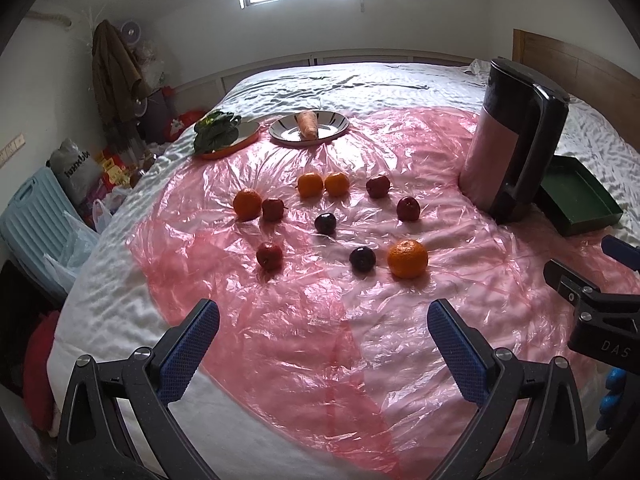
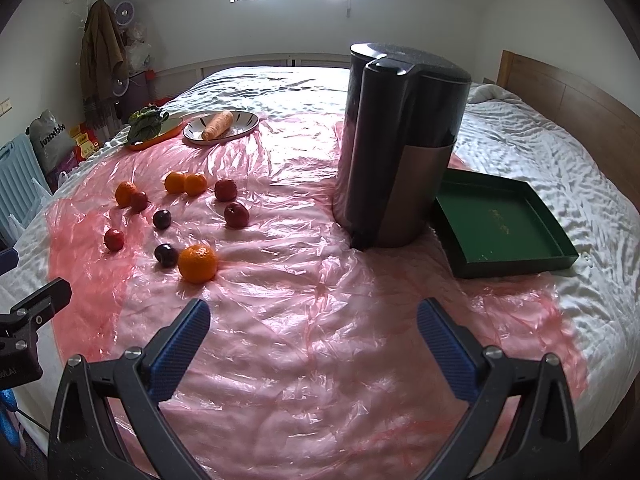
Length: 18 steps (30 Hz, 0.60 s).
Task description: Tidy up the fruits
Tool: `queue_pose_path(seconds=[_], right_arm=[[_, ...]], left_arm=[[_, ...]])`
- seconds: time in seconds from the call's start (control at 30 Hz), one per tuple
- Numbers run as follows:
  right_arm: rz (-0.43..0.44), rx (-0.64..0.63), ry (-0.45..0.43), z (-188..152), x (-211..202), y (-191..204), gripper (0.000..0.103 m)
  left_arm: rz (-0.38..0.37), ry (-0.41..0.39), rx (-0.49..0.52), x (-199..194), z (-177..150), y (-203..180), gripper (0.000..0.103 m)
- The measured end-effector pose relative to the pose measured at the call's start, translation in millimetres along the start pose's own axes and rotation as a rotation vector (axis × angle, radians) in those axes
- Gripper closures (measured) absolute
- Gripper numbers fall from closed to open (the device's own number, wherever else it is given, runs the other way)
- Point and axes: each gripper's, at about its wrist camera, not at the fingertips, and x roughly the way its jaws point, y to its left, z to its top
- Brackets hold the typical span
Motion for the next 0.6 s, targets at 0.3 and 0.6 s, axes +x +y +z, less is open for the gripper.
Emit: queue_pose_path(seconds=[0.3, 0.6], right_arm=[[0.0, 0.001, 0.004, -1, 1, 1, 0.0], [0.005, -0.001, 0.005, 6, 3, 2, 0.0]], left_arm=[[-0.049, 0.038, -0.01, 1, 2, 0, 0.001], [-0.056, 0.055, -0.028, 3, 13, 2, 0.001]])
